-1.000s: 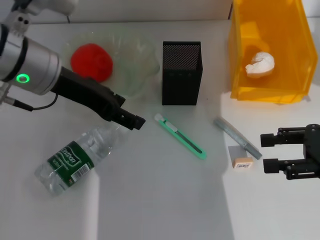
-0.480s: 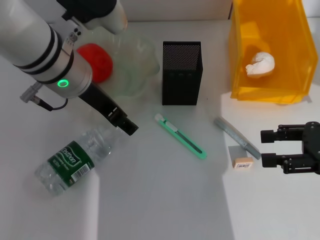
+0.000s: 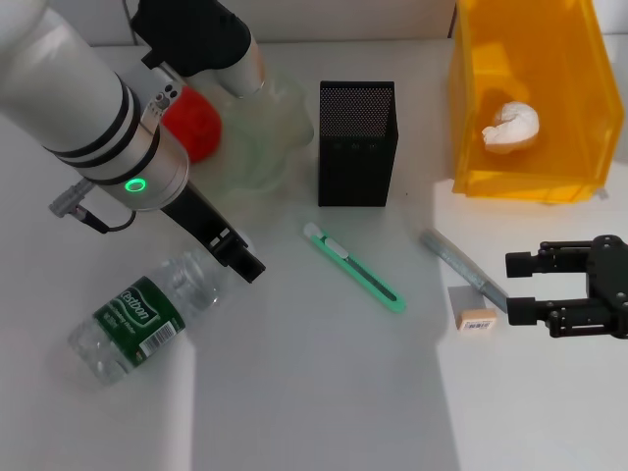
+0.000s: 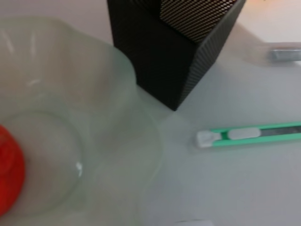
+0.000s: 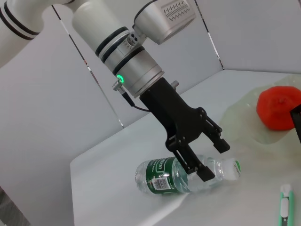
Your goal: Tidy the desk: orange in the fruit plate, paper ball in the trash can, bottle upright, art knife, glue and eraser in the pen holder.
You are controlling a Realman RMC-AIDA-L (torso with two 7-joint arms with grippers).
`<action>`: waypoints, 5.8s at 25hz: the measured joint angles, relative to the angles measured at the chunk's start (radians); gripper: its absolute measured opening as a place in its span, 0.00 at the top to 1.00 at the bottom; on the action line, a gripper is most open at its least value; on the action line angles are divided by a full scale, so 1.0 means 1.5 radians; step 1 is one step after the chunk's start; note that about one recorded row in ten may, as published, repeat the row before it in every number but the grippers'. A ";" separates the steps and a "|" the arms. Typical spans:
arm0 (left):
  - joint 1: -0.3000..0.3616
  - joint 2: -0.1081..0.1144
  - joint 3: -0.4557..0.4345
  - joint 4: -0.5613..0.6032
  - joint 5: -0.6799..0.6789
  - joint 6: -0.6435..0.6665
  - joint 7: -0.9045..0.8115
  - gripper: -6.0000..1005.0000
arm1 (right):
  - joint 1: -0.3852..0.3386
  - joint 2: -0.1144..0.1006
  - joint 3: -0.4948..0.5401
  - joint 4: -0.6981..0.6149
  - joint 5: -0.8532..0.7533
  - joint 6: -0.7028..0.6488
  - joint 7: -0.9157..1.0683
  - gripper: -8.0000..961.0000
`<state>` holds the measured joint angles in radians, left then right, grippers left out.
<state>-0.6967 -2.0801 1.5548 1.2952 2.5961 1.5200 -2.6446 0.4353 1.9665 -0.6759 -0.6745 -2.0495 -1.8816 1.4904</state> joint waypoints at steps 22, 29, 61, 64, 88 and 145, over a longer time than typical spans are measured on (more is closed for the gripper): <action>-0.011 0.000 0.083 -0.065 0.040 -0.099 -0.018 0.28 | 0.006 0.001 0.000 0.018 -0.009 0.026 -0.005 0.27; -0.011 0.000 0.089 -0.070 0.041 -0.106 -0.018 0.29 | 0.005 0.003 0.000 0.018 -0.010 0.026 -0.006 0.27; 0.373 0.007 -0.031 0.311 -0.255 -0.222 0.179 0.55 | 0.009 0.002 0.005 0.043 -0.006 0.037 -0.007 0.27; 0.388 0.007 -0.079 0.270 -0.385 -0.211 0.281 0.55 | 0.014 0.004 0.005 0.043 -0.005 0.036 -0.007 0.27; 0.296 0.012 -0.403 -0.283 -0.677 0.113 0.819 0.55 | 0.029 0.008 0.006 0.045 -0.005 0.041 0.000 0.27; 0.242 0.029 -0.504 -0.377 -0.634 0.327 0.859 0.25 | 0.036 0.001 0.038 0.040 -0.004 0.015 0.015 0.27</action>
<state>-0.3331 -2.0369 0.7984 0.7302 1.6455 2.0099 -1.3568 0.4893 1.9685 -0.6192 -0.6144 -2.0554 -1.8591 1.5135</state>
